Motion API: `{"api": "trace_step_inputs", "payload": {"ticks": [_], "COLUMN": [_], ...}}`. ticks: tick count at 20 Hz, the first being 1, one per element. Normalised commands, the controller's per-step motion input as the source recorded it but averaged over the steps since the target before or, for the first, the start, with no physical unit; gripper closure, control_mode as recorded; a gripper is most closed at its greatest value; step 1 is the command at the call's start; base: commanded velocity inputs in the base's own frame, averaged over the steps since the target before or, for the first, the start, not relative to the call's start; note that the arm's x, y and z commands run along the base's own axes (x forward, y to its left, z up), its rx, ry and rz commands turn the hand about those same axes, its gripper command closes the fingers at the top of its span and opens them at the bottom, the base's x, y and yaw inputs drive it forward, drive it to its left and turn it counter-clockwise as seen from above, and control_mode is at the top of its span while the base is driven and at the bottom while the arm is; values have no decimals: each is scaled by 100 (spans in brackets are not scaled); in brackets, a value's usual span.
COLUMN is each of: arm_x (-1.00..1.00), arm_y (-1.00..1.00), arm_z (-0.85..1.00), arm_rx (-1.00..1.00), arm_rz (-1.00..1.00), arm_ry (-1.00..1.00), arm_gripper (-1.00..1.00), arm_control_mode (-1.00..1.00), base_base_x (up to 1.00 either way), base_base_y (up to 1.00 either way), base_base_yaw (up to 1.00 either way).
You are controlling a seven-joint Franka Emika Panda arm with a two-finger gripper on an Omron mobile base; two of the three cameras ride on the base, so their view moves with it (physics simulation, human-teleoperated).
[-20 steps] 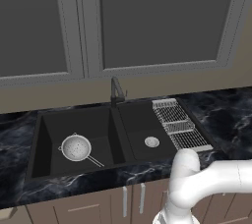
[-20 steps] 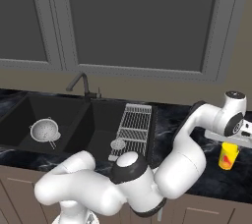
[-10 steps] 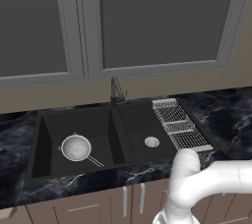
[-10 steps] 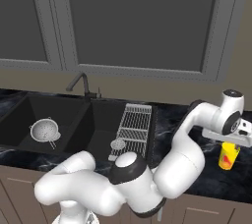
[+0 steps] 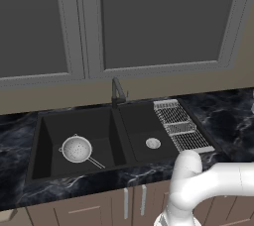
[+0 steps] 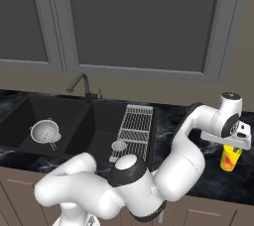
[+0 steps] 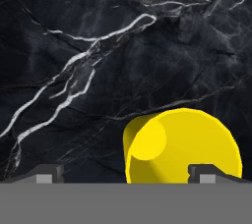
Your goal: Place the strainer in the left basin and the cup in the right basin of the sink.
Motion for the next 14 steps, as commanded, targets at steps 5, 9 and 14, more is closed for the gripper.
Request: {"api": "trace_step_inputs", "payload": {"ticks": [5, 9, 14], "arm_x": [0, 0, 3], "arm_y": [1, 0, 0], "arm_z": [-18, -7, -1], "arm_rx": [0, 0, 0], "arm_rz": [0, 0, 0], "arm_ry": [0, 0, 0], "arm_gripper": [-100, -100, -100], "arm_control_mode": [-100, -100, -100], "base_base_x": [0, 0, 0], "base_base_y": [0, 0, 0], "base_base_yaw": [0, 0, 0]}}
